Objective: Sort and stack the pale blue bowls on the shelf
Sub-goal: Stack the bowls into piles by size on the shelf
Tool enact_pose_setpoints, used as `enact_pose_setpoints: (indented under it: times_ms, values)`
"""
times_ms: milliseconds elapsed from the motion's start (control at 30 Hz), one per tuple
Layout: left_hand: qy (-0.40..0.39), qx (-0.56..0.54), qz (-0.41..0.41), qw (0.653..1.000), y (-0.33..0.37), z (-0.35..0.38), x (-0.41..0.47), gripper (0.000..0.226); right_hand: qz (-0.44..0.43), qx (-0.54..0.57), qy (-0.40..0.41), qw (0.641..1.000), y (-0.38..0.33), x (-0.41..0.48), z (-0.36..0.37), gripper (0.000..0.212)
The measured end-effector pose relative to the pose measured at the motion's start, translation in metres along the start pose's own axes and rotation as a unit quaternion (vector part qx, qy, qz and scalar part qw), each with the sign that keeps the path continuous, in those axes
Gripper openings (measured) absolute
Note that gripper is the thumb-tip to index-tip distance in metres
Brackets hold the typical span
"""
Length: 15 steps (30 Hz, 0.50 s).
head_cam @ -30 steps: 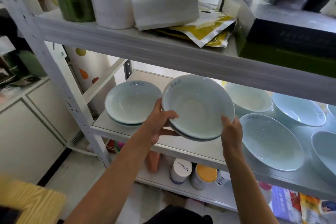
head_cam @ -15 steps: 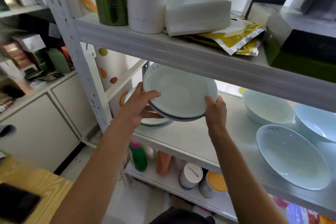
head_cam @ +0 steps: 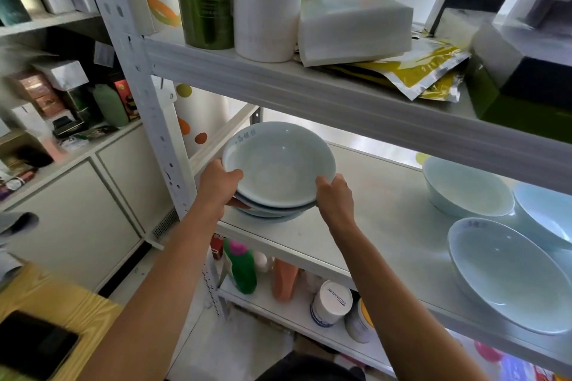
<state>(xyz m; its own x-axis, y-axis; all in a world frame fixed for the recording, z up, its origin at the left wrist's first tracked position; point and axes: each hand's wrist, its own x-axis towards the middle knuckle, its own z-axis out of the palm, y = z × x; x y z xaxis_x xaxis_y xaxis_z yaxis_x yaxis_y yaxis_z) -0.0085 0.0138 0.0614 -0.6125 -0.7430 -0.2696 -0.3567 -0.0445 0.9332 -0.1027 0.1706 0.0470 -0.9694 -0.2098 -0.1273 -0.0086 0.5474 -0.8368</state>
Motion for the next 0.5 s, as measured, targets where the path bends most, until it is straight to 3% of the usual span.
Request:
enact_pose_setpoints:
  times_ms: [233,500]
  values:
    - [0.07,0.189,0.123,0.972,-0.006,0.001,0.008,0.042,-0.008,-0.057,-0.01,0.998,0.002,0.003,0.006,0.035]
    - [0.082,0.241,0.145,0.956,-0.012,0.0,0.012,0.041,-0.015,-0.085,-0.027,0.996,0.003,0.005,0.013,0.036]
